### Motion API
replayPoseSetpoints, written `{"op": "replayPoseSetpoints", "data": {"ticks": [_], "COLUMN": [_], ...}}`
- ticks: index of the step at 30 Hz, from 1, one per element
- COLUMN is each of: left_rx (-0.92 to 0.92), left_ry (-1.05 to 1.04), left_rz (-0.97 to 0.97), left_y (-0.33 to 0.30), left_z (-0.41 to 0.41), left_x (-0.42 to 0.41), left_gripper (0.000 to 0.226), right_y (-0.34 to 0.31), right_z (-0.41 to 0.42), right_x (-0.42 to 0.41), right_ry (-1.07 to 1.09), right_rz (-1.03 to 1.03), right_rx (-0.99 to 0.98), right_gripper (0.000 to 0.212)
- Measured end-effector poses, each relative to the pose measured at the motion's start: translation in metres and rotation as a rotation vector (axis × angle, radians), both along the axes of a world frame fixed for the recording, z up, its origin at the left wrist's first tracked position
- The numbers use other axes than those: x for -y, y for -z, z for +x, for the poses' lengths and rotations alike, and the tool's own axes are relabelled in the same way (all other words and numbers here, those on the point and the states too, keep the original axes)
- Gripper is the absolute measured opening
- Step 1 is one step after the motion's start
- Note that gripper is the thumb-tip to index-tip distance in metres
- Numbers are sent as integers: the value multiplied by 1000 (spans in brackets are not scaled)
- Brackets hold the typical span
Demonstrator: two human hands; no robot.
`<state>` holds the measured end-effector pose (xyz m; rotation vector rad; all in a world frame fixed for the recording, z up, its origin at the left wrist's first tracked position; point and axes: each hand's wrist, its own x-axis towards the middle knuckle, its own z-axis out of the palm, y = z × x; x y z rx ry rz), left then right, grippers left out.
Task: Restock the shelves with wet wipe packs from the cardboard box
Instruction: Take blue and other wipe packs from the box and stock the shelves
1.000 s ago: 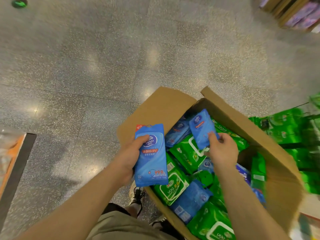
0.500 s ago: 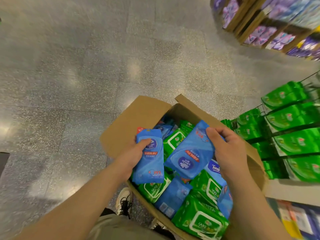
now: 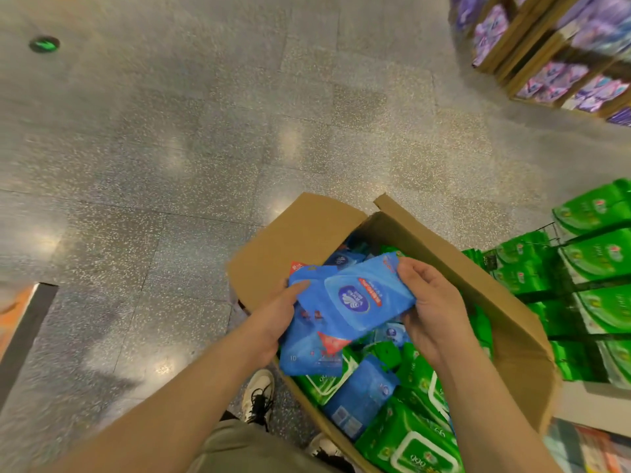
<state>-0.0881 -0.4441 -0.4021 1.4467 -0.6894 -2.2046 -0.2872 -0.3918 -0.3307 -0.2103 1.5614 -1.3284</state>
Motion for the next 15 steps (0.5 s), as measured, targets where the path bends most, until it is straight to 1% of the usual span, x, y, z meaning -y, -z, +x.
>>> {"op": "replayPoseSetpoints", "data": {"ticks": [1,2,5,6,8,10,13,15], "left_rx": [-16,-24,-41,-37,-26,-29,-108,-165], "left_ry": [-7,-23,-40,-36,-63,-102,-135,-155], "left_rz": [-11,-24,-97,-98,-59,-7,70,66], "left_y": [-1,-3,-8,-8,-6,-7,-9,-9], "left_z": [0,0,-6,-9,-13,-17,-24,-25], "left_x": [1,1,2,3,6,9,11,13], "left_gripper": [36,36,23,23,28,40,65,69], "right_y": [2,3,8,9,13,15,15,17], "right_z": [1,3,17,23,34,44,54,59], "right_x": [-3,-6,-14,-17,-21,-25,-30,-34], "right_ry": [26,40,32,28,29,56,50,-15], "right_rz": [-17,-25,-17,-16,-7,-1,1,-19], "right_rx": [36,58,60,37,-28,-81,-215,-286], "right_gripper": [34,36,31,30,28,26,23,23]}}
